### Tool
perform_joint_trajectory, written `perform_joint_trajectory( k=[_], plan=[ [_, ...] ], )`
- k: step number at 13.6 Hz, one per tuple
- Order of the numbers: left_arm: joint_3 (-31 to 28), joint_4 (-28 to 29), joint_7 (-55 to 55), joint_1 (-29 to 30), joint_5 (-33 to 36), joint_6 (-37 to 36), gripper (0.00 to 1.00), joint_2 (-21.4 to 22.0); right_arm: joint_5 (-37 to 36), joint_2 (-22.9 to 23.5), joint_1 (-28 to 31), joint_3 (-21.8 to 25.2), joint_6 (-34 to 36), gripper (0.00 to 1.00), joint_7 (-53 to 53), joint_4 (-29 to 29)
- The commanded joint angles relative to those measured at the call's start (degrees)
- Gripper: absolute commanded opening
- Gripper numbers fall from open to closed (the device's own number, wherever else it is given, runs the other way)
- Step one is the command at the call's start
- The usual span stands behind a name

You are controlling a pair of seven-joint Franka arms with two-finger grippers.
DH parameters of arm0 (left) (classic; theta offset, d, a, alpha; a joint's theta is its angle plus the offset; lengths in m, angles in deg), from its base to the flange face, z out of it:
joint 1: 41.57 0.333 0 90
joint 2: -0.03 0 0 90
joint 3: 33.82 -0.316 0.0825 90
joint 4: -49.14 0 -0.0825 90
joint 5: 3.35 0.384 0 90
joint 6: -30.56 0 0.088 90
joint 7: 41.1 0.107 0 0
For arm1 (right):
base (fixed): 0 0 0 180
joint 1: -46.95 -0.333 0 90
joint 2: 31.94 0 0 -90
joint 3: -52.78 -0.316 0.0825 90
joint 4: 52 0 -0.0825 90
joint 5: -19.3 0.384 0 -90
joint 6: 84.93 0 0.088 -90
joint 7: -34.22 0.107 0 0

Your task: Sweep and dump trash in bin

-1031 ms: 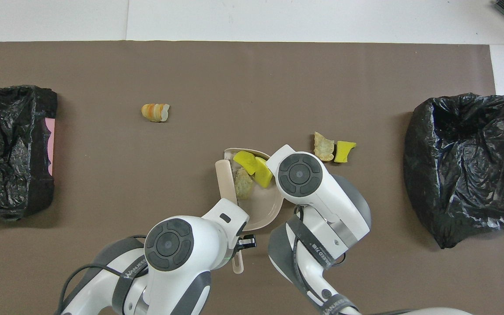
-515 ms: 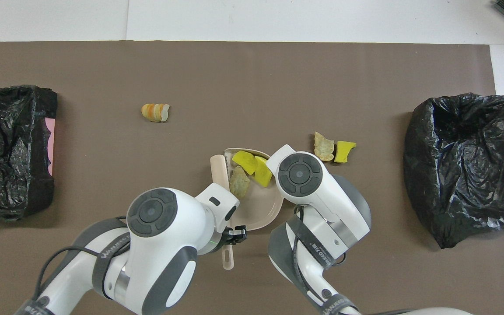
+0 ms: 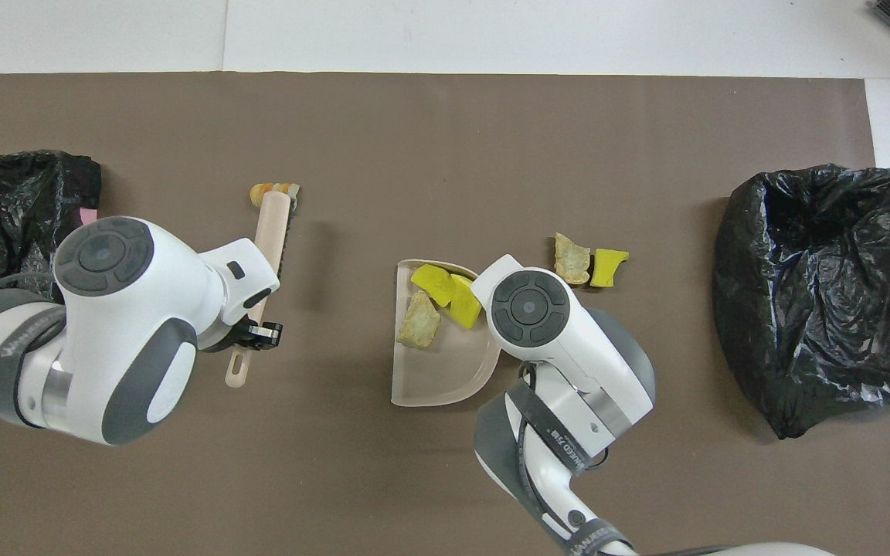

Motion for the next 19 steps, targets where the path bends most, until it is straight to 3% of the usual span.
perform_joint_trajectory(
  k=[1,5,7,15,19],
  plan=[
    [-3.05,-11.08,3.93,0.19,6.55,-1.51,0.0,-10.19,-0.09,-0.01,0.45,-0.32,-0.13,0.0,4.73,0.12],
    [-4.55,-19.35,10.16,2.22,13.07,0.07,0.0,-17.41,-0.18,-0.28,-0.08,-0.33,0.76,0.0,7.12,0.12],
    [-4.91,-19.37,11.92,2.57,16.41,1.65,0.0,-18.65,-0.09,-0.28,-0.08,-0.32,0.76,0.0,7.12,0.3],
    [-1.58,-7.34,21.94,1.51,16.07,-0.18,0.0,-12.42,-0.09,-0.28,-0.08,-0.32,0.84,0.0,7.47,0.13],
    [3.96,-6.45,23.45,1.51,13.27,-4.04,0.0,-11.36,-0.09,-0.28,-0.08,-0.32,0.76,0.0,8.61,0.12]
  ],
)
